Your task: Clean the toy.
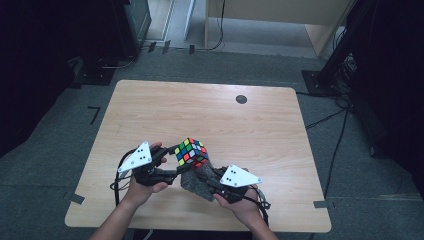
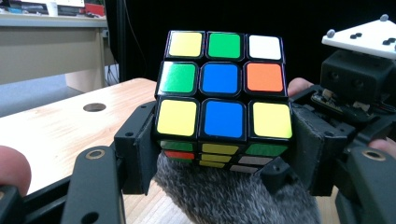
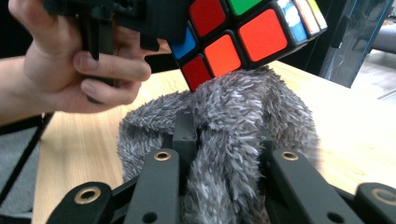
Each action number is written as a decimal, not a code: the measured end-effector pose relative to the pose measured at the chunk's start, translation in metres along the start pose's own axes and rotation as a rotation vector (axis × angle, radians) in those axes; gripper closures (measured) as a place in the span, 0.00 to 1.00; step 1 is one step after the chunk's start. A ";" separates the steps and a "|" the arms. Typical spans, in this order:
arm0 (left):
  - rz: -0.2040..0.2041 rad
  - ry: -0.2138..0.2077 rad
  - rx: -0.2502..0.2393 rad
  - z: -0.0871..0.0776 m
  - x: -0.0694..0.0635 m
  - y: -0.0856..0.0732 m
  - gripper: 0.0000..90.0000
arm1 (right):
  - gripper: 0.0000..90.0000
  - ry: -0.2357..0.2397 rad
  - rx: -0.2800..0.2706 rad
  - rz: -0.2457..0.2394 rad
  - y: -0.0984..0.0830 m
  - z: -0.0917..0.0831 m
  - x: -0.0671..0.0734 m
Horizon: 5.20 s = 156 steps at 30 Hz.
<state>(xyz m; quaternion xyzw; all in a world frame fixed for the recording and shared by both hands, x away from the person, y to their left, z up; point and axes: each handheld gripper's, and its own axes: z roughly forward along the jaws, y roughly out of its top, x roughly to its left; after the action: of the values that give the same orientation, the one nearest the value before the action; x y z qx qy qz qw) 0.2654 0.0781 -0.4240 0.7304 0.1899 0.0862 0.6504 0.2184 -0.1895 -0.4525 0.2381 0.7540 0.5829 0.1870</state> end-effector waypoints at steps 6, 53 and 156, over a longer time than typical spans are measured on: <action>-0.004 -0.002 0.005 0.001 0.000 -0.001 0.38 | 0.82 -0.110 -0.114 0.071 0.008 -0.021 -0.018; -0.036 0.009 0.001 -0.001 0.007 -0.004 0.38 | 0.83 -0.167 -0.099 -0.001 0.009 -0.017 -0.006; -0.002 0.104 0.148 0.017 0.010 -0.019 0.23 | 0.39 -0.250 -0.012 0.045 -0.005 -0.008 -0.033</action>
<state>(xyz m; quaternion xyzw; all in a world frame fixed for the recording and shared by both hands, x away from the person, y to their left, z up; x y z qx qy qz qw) 0.2778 0.0680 -0.4458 0.7707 0.2300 0.1090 0.5841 0.2402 -0.2162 -0.4553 0.3248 0.7158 0.5572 0.2676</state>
